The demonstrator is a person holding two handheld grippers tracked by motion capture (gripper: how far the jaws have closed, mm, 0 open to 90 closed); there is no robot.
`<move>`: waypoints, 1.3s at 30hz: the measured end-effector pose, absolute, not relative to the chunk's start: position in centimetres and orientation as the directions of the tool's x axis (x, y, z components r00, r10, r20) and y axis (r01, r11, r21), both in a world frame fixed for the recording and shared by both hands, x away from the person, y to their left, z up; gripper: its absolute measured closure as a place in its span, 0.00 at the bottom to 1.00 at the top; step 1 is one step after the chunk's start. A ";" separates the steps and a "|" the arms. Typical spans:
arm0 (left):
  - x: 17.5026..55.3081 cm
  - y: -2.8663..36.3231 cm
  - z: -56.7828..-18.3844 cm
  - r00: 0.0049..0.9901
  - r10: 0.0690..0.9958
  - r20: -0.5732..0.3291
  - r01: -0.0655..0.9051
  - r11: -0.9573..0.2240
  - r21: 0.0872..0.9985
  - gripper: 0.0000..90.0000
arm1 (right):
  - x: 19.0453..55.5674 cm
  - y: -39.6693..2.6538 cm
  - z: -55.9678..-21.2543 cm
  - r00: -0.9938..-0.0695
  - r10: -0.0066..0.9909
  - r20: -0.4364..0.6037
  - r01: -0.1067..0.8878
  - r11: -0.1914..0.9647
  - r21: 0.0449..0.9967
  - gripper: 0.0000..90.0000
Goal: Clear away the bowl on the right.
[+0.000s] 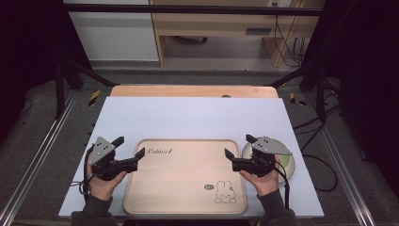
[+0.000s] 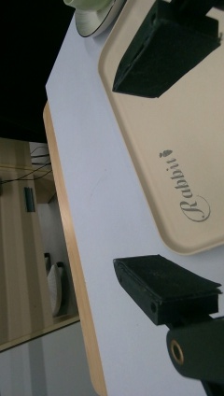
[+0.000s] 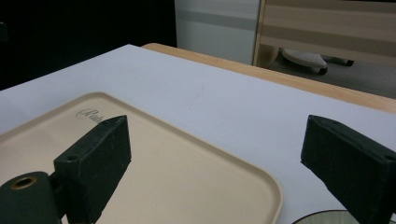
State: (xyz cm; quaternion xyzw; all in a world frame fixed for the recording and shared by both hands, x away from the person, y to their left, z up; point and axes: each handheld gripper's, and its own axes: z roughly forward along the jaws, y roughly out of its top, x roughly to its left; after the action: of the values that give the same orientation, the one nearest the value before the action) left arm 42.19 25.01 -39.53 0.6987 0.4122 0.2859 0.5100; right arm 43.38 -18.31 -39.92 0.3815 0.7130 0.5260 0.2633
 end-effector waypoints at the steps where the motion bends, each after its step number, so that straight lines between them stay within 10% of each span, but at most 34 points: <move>1: 42.2 25.0 -39.5 0.497 0.868 -0.021 0.284 -0.140 0.948 0.14 | 43.4 -18.4 -39.9 -0.570 0.821 0.027 0.268 0.154 0.951 0.10; 39: 42.1 25.4 -39.7 0.481 0.876 -0.020 0.286 -0.136 0.949 0.14 | 43.0 -20.4 -38.7 -0.513 0.858 0.022 0.275 0.141 0.951 0.10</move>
State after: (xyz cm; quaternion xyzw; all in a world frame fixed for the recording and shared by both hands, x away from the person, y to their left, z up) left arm 42.14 25.39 -39.66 0.6951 0.4181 0.2909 0.5073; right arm 43.03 -20.37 -38.75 0.4044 0.7003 0.5160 0.2824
